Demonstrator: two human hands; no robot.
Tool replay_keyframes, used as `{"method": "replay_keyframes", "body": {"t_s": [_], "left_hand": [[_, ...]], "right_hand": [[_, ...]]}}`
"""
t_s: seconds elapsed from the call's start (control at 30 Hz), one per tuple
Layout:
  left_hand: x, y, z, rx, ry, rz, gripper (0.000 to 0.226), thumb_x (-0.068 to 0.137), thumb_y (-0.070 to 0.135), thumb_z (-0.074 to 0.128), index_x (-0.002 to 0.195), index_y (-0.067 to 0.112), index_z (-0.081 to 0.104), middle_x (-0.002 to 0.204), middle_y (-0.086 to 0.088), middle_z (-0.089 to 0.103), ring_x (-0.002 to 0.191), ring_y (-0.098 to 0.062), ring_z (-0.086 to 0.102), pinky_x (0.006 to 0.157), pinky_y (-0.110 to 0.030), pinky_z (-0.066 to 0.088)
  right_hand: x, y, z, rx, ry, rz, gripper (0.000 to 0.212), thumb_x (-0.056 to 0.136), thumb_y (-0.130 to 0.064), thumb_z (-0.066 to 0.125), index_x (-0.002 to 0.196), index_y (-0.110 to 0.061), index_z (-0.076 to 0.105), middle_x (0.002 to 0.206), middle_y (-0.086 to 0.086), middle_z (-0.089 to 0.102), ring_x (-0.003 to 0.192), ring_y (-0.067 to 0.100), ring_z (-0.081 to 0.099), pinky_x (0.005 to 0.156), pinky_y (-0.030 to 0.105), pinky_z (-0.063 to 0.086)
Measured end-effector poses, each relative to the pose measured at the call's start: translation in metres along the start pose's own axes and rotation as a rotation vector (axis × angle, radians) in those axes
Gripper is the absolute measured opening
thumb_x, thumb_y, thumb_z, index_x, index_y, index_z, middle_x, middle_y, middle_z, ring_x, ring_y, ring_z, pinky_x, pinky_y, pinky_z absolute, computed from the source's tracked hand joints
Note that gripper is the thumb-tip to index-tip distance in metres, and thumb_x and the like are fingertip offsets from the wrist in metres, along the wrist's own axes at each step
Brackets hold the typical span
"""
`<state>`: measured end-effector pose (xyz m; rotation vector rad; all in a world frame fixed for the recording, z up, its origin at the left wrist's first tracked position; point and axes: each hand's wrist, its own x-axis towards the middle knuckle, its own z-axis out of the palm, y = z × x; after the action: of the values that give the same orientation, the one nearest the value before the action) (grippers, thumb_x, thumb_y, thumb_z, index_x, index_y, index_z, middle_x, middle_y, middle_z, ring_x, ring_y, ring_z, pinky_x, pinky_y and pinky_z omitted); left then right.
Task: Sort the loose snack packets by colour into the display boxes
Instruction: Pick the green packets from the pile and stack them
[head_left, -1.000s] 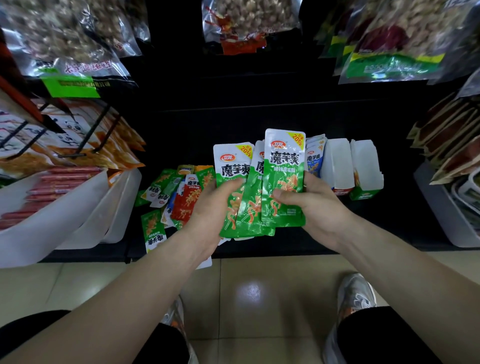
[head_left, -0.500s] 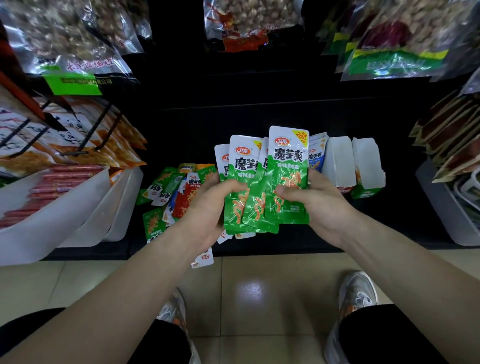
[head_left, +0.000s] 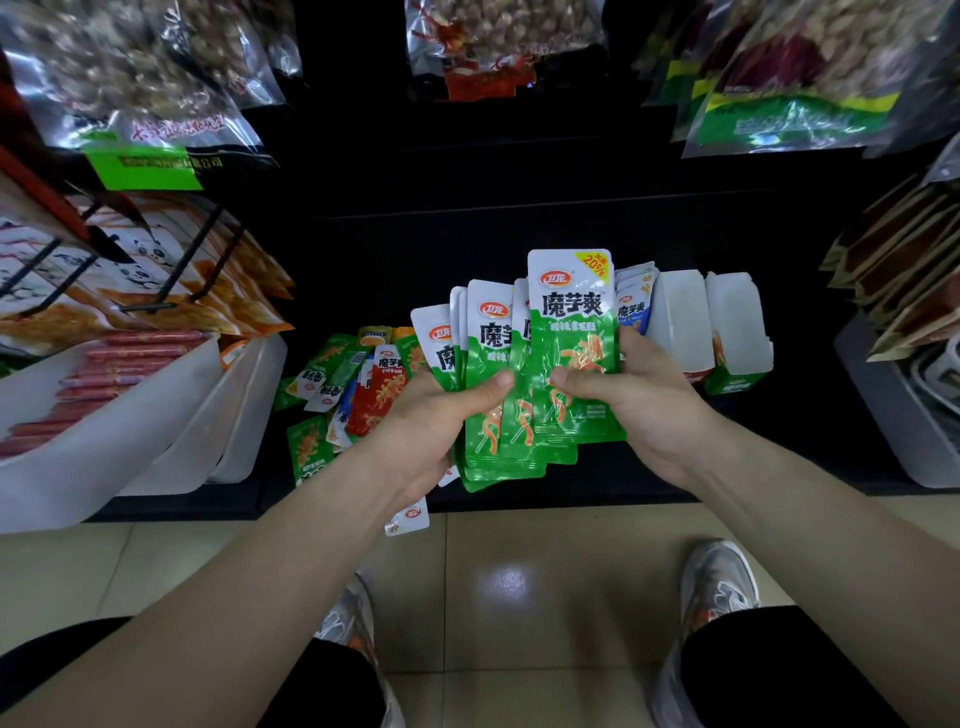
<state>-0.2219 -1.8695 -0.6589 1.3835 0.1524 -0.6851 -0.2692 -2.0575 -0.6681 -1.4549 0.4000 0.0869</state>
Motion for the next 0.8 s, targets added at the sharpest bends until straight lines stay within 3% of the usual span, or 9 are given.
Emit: {"method": "replay_keyframes", "body": {"t_s": [0.03,0.13,0.17,0.33,0.4,0.5,0.57,0.67,0.8], "left_hand": [[-0.003,0.002,0.002,-0.046,-0.007,-0.037,0.120,0.041,0.050,0.096,0.141,0.012,0.044,0.145,-0.012,0.053,0.138,-0.032,0.045,0.112,-0.059,0.035],[-0.006,0.007,0.005,-0.133,-0.014,-0.124,0.037,0.087,0.020,0.067,0.120,0.004,0.063,0.120,-0.018,0.070,0.115,-0.040,0.064,0.102,-0.059,0.047],[-0.004,0.007,0.003,-0.139,-0.029,-0.131,0.034,0.087,0.014,0.064,0.120,0.003,0.063,0.117,-0.019,0.071,0.111,-0.040,0.066,0.099,-0.060,0.049],[-0.001,0.003,0.001,-0.007,0.067,-0.027,0.113,0.036,0.037,0.098,0.133,0.013,0.047,0.139,-0.014,0.055,0.131,-0.038,0.050,0.103,-0.064,0.042],[0.006,-0.003,-0.004,0.070,0.087,-0.026,0.124,0.034,0.046,0.097,0.139,0.016,0.041,0.145,-0.012,0.047,0.136,-0.033,0.042,0.108,-0.062,0.037],[0.013,-0.006,-0.009,0.078,0.070,-0.039,0.120,0.031,0.060,0.097,0.134,0.022,0.049,0.141,-0.012,0.054,0.129,-0.035,0.051,0.104,-0.062,0.042],[0.011,-0.003,-0.009,-0.010,0.076,-0.083,0.119,0.033,0.051,0.098,0.137,0.025,0.048,0.140,-0.012,0.055,0.127,-0.036,0.054,0.099,-0.062,0.047],[0.004,0.006,-0.002,-0.123,0.082,-0.099,0.084,0.051,0.022,0.088,0.127,0.011,0.054,0.129,-0.017,0.062,0.119,-0.040,0.060,0.096,-0.064,0.048],[0.008,0.004,-0.002,-0.051,0.149,-0.013,0.061,0.058,0.020,0.093,0.102,0.010,0.052,0.113,-0.009,0.062,0.118,-0.027,0.057,0.106,-0.055,0.042]], "right_hand": [[0.000,0.000,0.001,-0.002,-0.001,0.000,0.045,0.080,-0.006,0.080,0.120,-0.020,0.062,0.112,-0.004,0.075,0.106,0.011,0.069,0.093,0.027,0.046],[0.000,0.001,0.004,0.012,-0.009,0.013,0.044,0.081,-0.006,0.079,0.119,-0.019,0.062,0.111,-0.002,0.075,0.105,0.013,0.070,0.098,0.033,0.046],[0.000,-0.001,0.004,0.027,-0.016,0.020,0.043,0.081,-0.005,0.078,0.119,-0.019,0.062,0.110,-0.002,0.075,0.103,0.012,0.070,0.097,0.033,0.047],[-0.001,-0.002,0.003,0.045,-0.018,0.031,0.043,0.081,-0.004,0.077,0.119,-0.019,0.063,0.110,-0.001,0.075,0.104,0.013,0.070,0.105,0.038,0.046],[-0.001,-0.003,0.002,0.047,-0.026,0.029,0.044,0.080,-0.004,0.078,0.118,-0.019,0.063,0.110,-0.001,0.075,0.106,0.014,0.070,0.108,0.041,0.044],[-0.001,-0.004,0.002,0.023,-0.041,0.012,0.045,0.080,-0.006,0.079,0.119,-0.021,0.062,0.112,-0.002,0.075,0.108,0.014,0.069,0.107,0.039,0.043],[0.000,-0.003,0.001,0.019,-0.022,0.004,0.044,0.081,-0.006,0.079,0.117,-0.024,0.061,0.112,-0.004,0.074,0.107,0.010,0.068,0.105,0.033,0.044],[0.001,0.000,0.000,0.050,0.006,0.000,0.046,0.082,-0.007,0.079,0.115,-0.031,0.058,0.114,-0.009,0.072,0.108,0.005,0.066,0.099,0.027,0.043],[0.001,0.000,-0.001,0.080,-0.008,0.019,0.046,0.082,-0.003,0.077,0.119,-0.024,0.058,0.114,-0.003,0.073,0.104,0.010,0.069,0.096,0.033,0.050]]}}
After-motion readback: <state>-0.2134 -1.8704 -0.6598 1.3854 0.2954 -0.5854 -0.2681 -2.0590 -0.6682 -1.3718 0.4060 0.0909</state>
